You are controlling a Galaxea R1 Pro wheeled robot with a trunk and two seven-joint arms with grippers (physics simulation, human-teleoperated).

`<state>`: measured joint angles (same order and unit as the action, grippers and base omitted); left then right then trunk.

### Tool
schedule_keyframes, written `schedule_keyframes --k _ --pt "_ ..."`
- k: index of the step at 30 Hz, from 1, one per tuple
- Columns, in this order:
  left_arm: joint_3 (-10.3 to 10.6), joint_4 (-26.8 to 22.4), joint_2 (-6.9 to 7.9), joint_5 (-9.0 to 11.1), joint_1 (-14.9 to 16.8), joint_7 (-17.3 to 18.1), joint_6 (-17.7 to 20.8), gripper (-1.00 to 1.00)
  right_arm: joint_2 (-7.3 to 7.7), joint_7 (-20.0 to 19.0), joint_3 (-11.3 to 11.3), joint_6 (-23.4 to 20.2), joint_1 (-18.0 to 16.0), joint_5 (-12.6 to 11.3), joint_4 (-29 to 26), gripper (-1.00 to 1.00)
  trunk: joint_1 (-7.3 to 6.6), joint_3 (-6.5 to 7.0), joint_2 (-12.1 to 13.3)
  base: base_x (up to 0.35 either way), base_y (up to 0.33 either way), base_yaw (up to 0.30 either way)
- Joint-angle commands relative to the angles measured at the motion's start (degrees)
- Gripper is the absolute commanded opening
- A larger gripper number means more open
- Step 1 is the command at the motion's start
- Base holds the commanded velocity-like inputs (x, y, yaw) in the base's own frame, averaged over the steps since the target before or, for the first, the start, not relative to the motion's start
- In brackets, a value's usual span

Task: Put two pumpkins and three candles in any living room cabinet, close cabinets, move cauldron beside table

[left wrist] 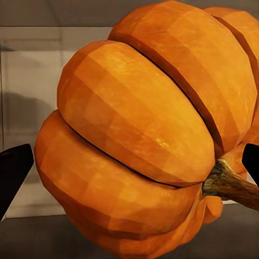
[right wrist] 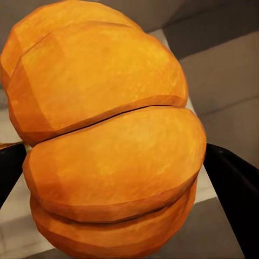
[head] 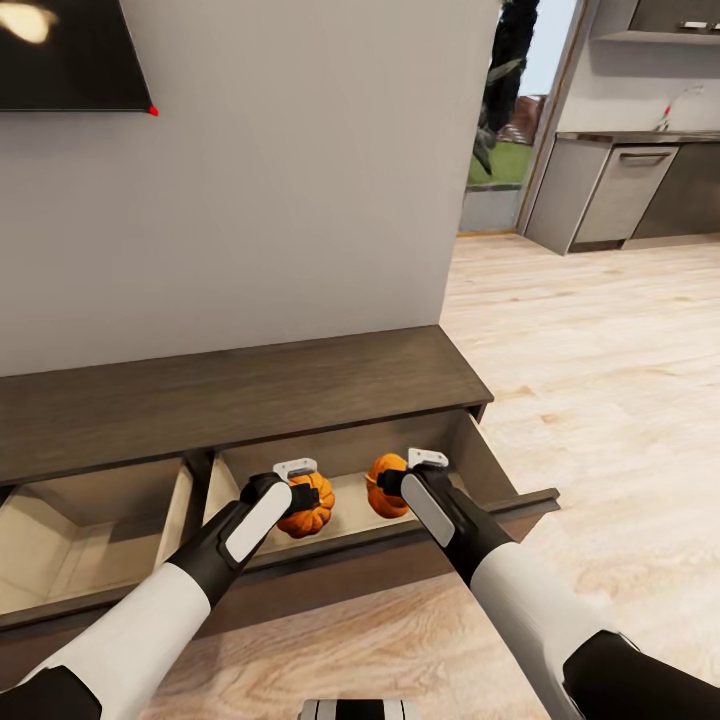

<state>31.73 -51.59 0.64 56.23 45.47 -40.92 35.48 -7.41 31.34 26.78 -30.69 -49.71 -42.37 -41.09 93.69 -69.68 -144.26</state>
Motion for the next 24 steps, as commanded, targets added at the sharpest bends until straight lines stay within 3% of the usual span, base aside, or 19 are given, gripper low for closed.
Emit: schedule_keyframes --k 1,3,4,12,13,24 --pt "0.25 -0.09 0.06 0.46 0.06 -0.6 0.02 -1.0 0.03 0.56 0.23 -0.02 -0.05 -0.53 -0.03 -1.0 -0.01 -0.05 -0.02 0.0 0.0 0.0" --pt "0.26 -0.09 0.06 0.46 0.06 -0.63 0.02 -1.0 0.03 0.56 0.21 -0.05 -0.07 -0.53 0.01 -1.0 -0.01 -0.05 -0.02 0.0 0.0 0.0" --pt "0.26 -0.09 0.06 0.46 0.06 -0.64 0.02 -1.0 0.03 0.56 0.23 -0.06 -0.06 -0.52 0.02 1.0 -0.01 -0.05 -0.02 0.0 0.0 0.0" --pt "0.27 -0.09 0.09 0.46 0.06 -0.62 0.02 -1.0 0.03 0.56 0.22 -0.07 -0.04 -0.52 0.04 1.0 -0.01 -0.05 -0.02 0.0 0.0 0.0" --pt "0.22 -0.09 0.11 0.46 0.06 -0.64 0.01 1.0 0.03 0.56 0.21 -0.07 -0.05 -0.52 0.04 1.0 -0.01 -0.05 -0.02 0.0 0.0 0.0" --pt "0.18 -0.43 0.14 0.46 0.06 -0.65 -0.06 1.0 0.03 0.56 0.21 -0.15 -0.04 -0.52 0.04 1.0 -0.01 -0.05 -0.02 0.0 0.0 0.0"
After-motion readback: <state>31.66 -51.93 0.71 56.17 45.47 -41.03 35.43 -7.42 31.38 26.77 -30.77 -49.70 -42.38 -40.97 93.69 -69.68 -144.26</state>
